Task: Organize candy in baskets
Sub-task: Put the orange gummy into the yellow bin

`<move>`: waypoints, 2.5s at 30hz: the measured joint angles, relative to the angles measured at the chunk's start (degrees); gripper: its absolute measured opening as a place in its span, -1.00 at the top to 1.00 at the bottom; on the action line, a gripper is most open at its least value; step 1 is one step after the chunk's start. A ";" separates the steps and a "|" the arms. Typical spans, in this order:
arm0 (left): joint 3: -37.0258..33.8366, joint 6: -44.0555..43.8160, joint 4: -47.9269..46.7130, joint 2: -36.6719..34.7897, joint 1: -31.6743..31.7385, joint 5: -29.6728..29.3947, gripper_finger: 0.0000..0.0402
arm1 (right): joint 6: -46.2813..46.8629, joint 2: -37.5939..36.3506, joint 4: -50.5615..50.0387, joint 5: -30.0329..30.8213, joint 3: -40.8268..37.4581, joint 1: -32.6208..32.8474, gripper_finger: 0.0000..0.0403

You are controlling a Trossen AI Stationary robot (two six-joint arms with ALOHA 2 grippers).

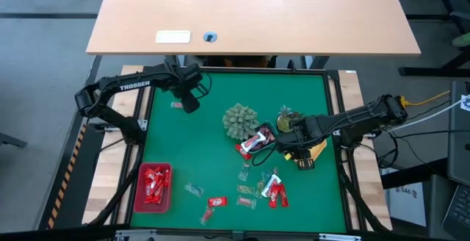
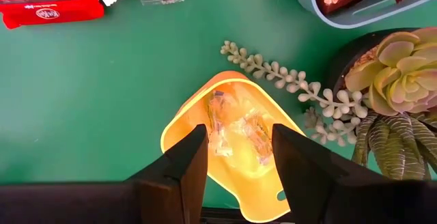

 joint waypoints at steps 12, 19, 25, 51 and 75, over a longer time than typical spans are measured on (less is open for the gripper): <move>-16.10 -2.88 12.13 0.00 1.33 -1.12 0.28 | -0.02 0.00 0.02 0.02 0.00 0.02 0.19; -18.93 -3.17 20.12 0.00 1.33 -3.54 0.28 | -0.02 0.00 0.07 0.02 0.00 0.02 0.19; -19.18 -3.23 22.87 0.00 1.33 -5.13 0.28 | -0.02 0.00 1.42 0.02 0.00 0.02 0.19; -24.38 -7.72 24.81 -0.06 2.03 -6.62 0.71 | -0.04 0.00 1.42 0.02 0.00 0.02 0.19; -13.63 -18.07 24.66 0.06 -2.09 19.96 1.00 | -0.59 0.00 15.53 0.04 0.02 0.02 0.19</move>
